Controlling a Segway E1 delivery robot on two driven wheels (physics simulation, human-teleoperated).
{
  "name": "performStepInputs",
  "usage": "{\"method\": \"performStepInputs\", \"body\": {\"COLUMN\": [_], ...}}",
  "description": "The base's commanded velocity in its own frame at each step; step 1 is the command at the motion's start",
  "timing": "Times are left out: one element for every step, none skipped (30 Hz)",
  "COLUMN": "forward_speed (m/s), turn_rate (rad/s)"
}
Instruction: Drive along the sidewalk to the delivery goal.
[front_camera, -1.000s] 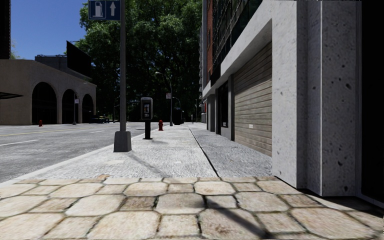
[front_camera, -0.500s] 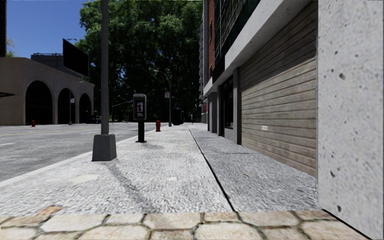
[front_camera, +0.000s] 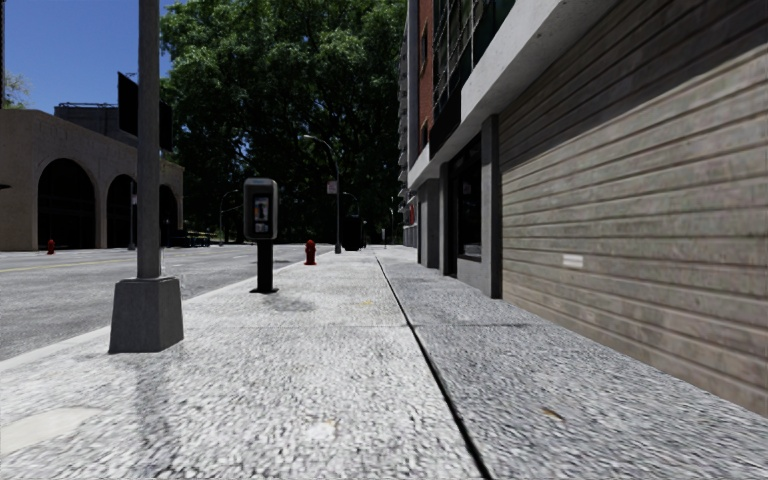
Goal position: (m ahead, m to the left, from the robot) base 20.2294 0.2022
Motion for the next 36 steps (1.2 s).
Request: {"method": "performStepInputs", "body": {"forward_speed": [2.0,2.0,2.0,2.0,2.0,2.0,2.0,2.0,2.0,2.0,2.0,2.0,2.0,2.0,2.0,2.0,2.0,2.0,2.0,2.0,2.0,2.0,2.0,2.0,2.0,2.0,2.0,2.0,2.0,2.0,2.0,2.0,2.0,2.0,2.0,2.0], "turn_rate": [0.0,0.0,0.0,0.0,0.0,0.0,0.0,0.0,0.0,0.0,0.0,0.0,0.0,0.0,0.0,0.0,0.0,0.0,0.0,0.0,0.0,0.0,0.0,0.0,0.0,0.0,0.0,0.0,0.0,0.0,0.0,0.0,0.0,0.0,0.0,0.0]}}
